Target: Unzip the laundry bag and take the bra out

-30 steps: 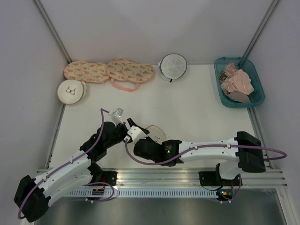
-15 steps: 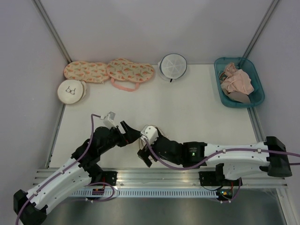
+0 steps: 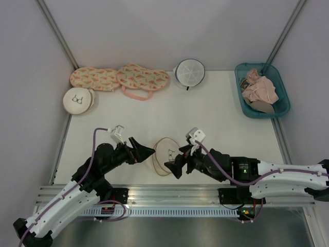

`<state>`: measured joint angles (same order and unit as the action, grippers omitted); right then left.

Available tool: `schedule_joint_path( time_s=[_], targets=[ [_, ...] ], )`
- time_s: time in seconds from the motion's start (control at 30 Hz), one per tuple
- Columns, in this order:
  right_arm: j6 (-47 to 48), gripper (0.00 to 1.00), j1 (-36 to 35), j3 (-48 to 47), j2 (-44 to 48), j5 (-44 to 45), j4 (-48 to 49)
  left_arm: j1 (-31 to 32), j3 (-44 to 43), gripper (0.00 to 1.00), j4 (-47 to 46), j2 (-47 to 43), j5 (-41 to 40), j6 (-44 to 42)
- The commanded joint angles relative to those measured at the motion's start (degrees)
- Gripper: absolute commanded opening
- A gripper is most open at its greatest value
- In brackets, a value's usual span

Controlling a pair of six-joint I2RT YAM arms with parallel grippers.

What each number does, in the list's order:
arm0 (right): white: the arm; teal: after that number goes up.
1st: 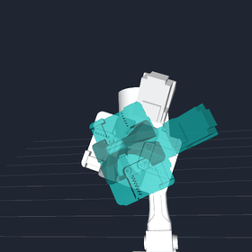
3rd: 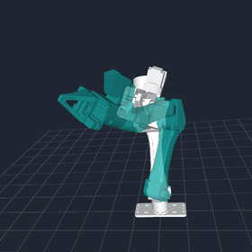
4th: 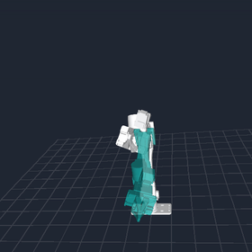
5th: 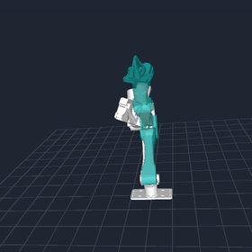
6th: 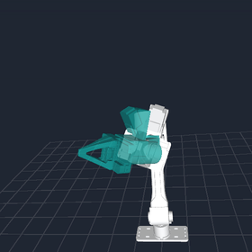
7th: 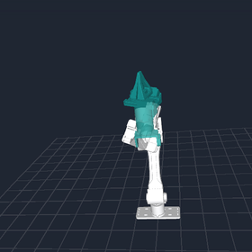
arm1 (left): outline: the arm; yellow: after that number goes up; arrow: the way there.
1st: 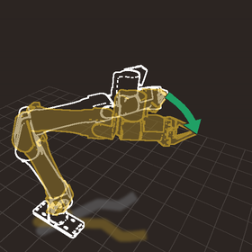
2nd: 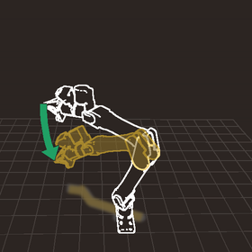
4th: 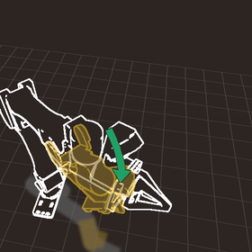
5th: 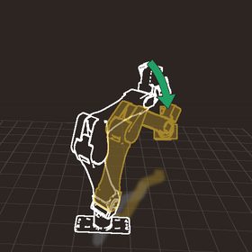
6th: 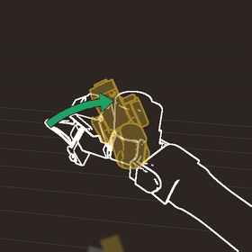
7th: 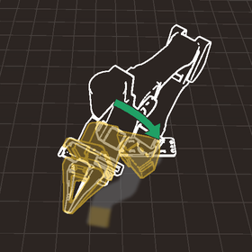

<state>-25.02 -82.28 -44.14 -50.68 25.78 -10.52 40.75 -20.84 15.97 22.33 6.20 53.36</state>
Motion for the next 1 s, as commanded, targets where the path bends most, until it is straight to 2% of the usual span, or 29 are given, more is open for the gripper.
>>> schedule_joint_path(
  time_s=[0.0, 0.23, 0.4, 0.53, 0.83, 0.97],
  targets=[
    [-5.83, 0.98, -0.16, 0.20, 4.43, 5.59, -4.48, 0.20, -1.40, 0.98, -0.23, -2.98, 4.35, -4.67],
    [-12.07, 0.98, -0.25, -1.04, 6.20, 12.53, -11.89, 0.20, -2.27, 0.99, -0.50, -7.38, 9.09, -7.83],
    [-13.83, 0.98, -0.25, 0.02, 9.97, 13.86, -11.80, 0.20, -4.73, 0.99, -0.50, -11.59, 14.01, -10.20],
    [-14.27, 0.98, -0.16, 0.02, 11.30, 14.03, -11.62, 0.12, -6.23, 0.99, 0.38, -13.97, 13.67, -11.35],
    [-13.83, 0.98, -0.25, -1.56, 9.10, 13.16, -11.01, 0.20, -7.81, 1.00, 1.17, -12.84, 15.25, -11.53],
    [-12.96, 0.98, -0.16, -0.07, 11.38, 12.46, -8.47, 0.20, -8.69, 0.99, 1.35, -12.84, 15.07, -11.62]
  ],
)
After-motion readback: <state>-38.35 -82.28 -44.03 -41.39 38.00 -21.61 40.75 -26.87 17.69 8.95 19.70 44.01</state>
